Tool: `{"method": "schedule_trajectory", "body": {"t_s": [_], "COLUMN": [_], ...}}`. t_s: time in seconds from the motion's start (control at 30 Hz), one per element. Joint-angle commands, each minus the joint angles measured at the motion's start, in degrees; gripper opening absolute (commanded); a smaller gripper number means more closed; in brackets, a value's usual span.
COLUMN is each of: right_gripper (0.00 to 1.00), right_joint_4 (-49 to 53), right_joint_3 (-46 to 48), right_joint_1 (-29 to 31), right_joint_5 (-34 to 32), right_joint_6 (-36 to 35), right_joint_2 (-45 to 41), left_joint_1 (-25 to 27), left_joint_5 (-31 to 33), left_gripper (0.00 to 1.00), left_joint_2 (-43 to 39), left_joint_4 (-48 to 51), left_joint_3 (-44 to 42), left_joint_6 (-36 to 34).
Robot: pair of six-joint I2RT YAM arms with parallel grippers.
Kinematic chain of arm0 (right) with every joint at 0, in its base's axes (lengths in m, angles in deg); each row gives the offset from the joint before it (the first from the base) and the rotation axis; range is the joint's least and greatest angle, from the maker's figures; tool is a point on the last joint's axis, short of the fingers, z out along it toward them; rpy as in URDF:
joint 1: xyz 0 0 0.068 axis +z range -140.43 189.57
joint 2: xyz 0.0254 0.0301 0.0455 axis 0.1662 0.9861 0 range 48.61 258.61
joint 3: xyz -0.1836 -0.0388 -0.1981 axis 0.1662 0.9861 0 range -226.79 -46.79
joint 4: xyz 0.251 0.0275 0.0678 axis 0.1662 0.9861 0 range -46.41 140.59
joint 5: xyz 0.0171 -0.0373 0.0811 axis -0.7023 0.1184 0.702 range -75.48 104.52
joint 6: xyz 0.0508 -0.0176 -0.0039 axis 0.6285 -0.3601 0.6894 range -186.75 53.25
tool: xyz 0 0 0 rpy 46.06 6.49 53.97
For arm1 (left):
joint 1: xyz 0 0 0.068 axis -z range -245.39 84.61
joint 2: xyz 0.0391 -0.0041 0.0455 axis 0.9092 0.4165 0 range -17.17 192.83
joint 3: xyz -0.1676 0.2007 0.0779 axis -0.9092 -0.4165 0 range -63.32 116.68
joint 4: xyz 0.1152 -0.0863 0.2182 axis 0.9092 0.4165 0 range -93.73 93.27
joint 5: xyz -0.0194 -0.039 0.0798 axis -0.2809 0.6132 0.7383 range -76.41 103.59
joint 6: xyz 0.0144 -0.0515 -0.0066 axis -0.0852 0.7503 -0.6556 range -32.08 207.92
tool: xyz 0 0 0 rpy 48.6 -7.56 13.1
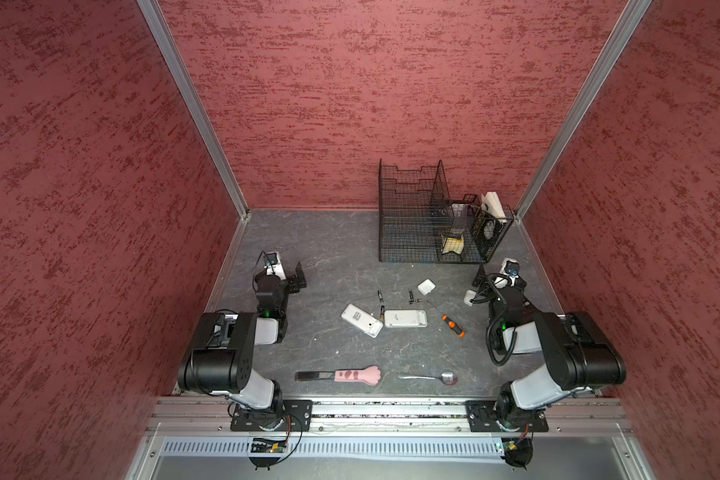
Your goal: Unload the batteries from the remote control
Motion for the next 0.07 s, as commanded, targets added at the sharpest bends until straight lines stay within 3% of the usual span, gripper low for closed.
{"method": "schedule_trajectory", "body": {"t_s": [0.0, 0.03], "right_gripper": [0.99, 0.99], "right_joint_4": [0.19, 0.2], "right_joint_3": [-0.25, -0.31], "right_joint_1": [-0.28, -0.25], "right_joint_5": [0.5, 0.57], "right_joint_6": [-0.07, -0.03], "right_joint_2": [-0.27, -0.31], "left_joint_1": [0.13, 0.18], "left_joint_5": [0.02, 0.02], "left_gripper": [0.99, 0.99], "left_joint_2": [0.4, 0.33], "left_joint_4": [0.6, 0.61], "left_joint_3": [0.48, 0.47], "left_joint_6": [-0.57, -0.58]}}
